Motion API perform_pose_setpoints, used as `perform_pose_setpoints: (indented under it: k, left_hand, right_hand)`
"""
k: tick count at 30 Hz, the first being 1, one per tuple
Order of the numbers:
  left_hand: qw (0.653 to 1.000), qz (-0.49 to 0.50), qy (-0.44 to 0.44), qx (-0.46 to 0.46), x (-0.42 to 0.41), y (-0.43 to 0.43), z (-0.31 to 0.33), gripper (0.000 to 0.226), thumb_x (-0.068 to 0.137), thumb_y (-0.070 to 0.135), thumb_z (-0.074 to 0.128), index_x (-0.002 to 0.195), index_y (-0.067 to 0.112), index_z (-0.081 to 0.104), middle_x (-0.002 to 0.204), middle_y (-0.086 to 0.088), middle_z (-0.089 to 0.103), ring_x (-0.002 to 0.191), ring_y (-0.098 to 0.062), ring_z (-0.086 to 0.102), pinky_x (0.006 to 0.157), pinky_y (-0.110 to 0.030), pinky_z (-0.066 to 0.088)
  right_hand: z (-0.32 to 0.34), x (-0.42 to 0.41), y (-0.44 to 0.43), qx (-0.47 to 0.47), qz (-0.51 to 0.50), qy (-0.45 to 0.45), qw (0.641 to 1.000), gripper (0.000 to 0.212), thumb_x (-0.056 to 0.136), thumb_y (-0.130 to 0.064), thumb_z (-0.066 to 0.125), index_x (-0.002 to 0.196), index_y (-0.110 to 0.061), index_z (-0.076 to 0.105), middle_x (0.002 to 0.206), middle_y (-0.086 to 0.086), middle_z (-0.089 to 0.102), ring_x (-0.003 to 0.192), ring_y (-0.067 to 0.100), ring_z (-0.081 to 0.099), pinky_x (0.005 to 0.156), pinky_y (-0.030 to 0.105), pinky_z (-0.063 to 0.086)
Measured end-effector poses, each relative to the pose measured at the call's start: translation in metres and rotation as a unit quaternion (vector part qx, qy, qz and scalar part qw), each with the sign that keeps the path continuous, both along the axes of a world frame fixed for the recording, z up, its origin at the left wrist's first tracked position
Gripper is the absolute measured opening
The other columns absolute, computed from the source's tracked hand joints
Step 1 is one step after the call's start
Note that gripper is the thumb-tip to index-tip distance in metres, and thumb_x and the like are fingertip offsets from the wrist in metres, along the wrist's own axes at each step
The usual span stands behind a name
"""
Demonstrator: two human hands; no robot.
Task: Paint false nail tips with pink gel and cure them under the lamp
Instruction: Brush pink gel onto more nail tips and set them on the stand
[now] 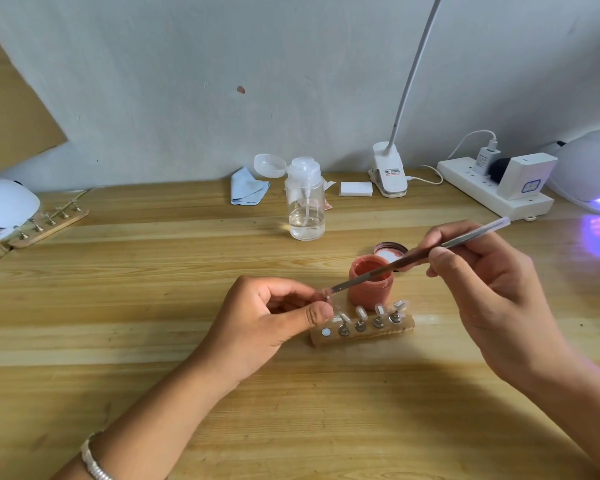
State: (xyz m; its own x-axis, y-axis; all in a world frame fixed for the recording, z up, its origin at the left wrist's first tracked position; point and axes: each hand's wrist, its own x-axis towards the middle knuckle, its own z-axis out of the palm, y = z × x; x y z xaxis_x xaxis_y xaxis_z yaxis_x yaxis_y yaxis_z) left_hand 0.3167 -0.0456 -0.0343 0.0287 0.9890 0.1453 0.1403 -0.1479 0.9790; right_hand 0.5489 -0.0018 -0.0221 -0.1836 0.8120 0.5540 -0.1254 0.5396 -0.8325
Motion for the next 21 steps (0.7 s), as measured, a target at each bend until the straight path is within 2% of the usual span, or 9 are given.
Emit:
perform_pose_setpoints:
  k: [3, 5, 12, 17, 21]
  left_hand:
    - [1.000, 0.002, -0.008, -0.002, -0.0007, 0.0001, -0.0006, 0.025, 0.067, 0.033, 0.085, 0.088, 0.020, 0.081, 0.093, -0.003, 0.078, 0.095, -0.025, 0.073, 0.084, -0.024, 0.058]
    - [1.000, 0.001, -0.010, -0.004, -0.0007, -0.0001, -0.0003, 0.027, 0.066, 0.035, 0.085, 0.088, 0.020, 0.081, 0.094, -0.003, 0.078, 0.095, -0.026, 0.073, 0.083, -0.022, 0.057]
    - [1.000, -0.005, -0.006, -0.002, 0.0012, 0.0000, 0.0018, 0.022, 0.066, 0.034, 0.083, 0.086, 0.024, 0.081, 0.090, 0.000, 0.079, 0.086, -0.013, 0.074, 0.077, -0.017, 0.055]
    - [1.000, -0.004, -0.007, -0.005, 0.0003, -0.0008, 0.0006, 0.027, 0.067, 0.034, 0.083, 0.089, 0.019, 0.080, 0.094, -0.001, 0.079, 0.092, -0.021, 0.074, 0.078, -0.019, 0.057]
    - [1.000, -0.008, -0.009, -0.002, 0.0009, -0.0006, 0.0011, 0.024, 0.065, 0.036, 0.083, 0.087, 0.025, 0.081, 0.092, 0.000, 0.079, 0.090, -0.018, 0.074, 0.078, -0.019, 0.057]
  right_hand:
    - [-0.0004, 0.0028, 0.0032, -0.011, -0.031, 0.004, 0.999, 0.026, 0.097, 0.016, 0.046, 0.091, -0.006, 0.059, 0.074, -0.016, 0.071, 0.074, -0.005, 0.064, 0.072, 0.006, 0.046]
    - [-0.0001, 0.0038, 0.0043, -0.015, -0.041, 0.012, 0.999, 0.028, 0.096, 0.018, 0.044, 0.091, -0.005, 0.059, 0.072, -0.015, 0.071, 0.071, -0.005, 0.064, 0.071, 0.006, 0.045]
    - [0.0002, -0.0011, -0.0017, 0.005, 0.005, 0.003, 1.000, 0.016, 0.095, 0.004, 0.047, 0.097, -0.007, 0.059, 0.081, -0.021, 0.071, 0.079, -0.005, 0.066, 0.076, 0.007, 0.047]
    - [-0.0005, 0.0036, 0.0038, -0.011, -0.033, 0.017, 0.999, 0.027, 0.097, 0.016, 0.045, 0.092, -0.006, 0.059, 0.075, -0.013, 0.072, 0.074, -0.001, 0.066, 0.072, 0.008, 0.046]
    - [-0.0003, 0.0014, 0.0006, -0.009, 0.000, 0.029, 1.000, 0.021, 0.098, 0.010, 0.046, 0.095, -0.006, 0.059, 0.077, -0.014, 0.072, 0.074, -0.003, 0.065, 0.073, 0.008, 0.047]
